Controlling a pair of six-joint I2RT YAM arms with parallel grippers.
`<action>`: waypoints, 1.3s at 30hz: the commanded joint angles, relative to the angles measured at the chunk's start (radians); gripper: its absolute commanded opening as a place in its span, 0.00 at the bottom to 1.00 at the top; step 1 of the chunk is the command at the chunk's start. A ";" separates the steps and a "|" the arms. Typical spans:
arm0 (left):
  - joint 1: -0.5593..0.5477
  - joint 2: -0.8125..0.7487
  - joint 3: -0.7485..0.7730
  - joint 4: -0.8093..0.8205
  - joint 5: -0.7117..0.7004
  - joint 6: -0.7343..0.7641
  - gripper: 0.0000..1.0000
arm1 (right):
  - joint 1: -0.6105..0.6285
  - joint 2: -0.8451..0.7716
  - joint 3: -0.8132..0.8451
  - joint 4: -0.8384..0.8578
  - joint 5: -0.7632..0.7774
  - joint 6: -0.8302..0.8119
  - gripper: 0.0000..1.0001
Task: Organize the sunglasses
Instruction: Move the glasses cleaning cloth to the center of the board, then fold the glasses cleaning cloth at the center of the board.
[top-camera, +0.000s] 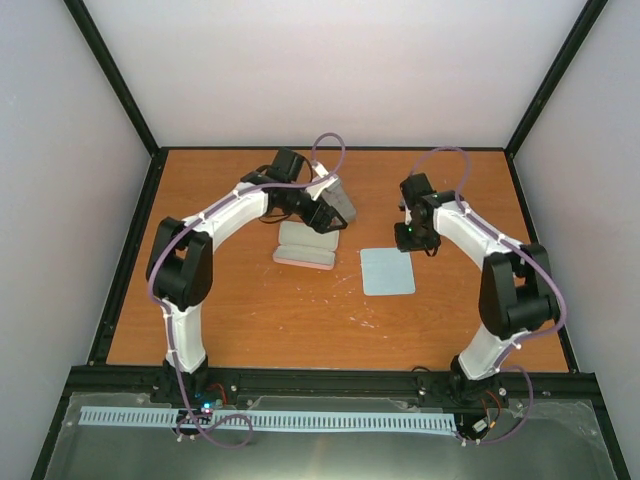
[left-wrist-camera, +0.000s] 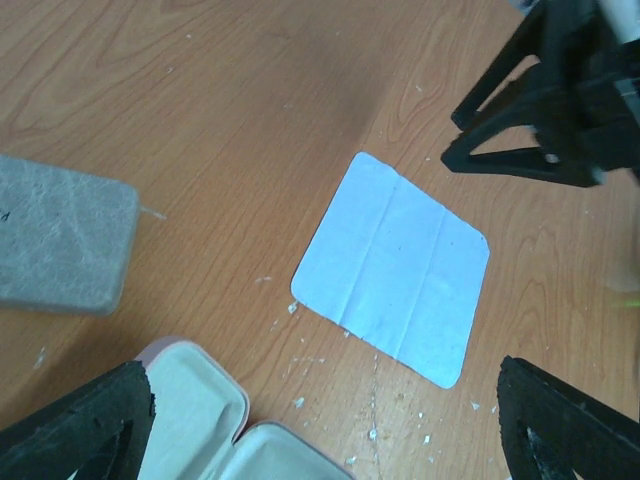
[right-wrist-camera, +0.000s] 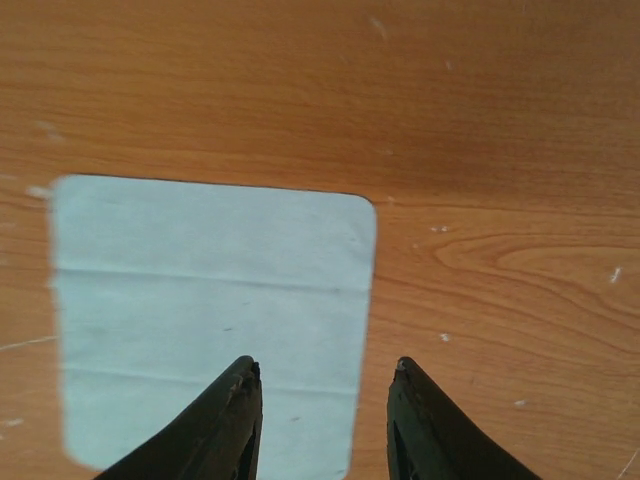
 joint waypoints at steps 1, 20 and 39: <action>-0.002 -0.074 -0.041 0.015 -0.042 0.008 0.93 | -0.030 0.095 -0.011 0.009 0.027 -0.122 0.36; -0.002 -0.109 -0.099 0.011 -0.023 -0.001 0.94 | -0.049 0.274 0.050 0.096 0.018 -0.154 0.35; -0.002 -0.090 -0.098 0.015 -0.027 0.000 0.94 | -0.108 0.325 0.098 0.086 -0.072 -0.165 0.35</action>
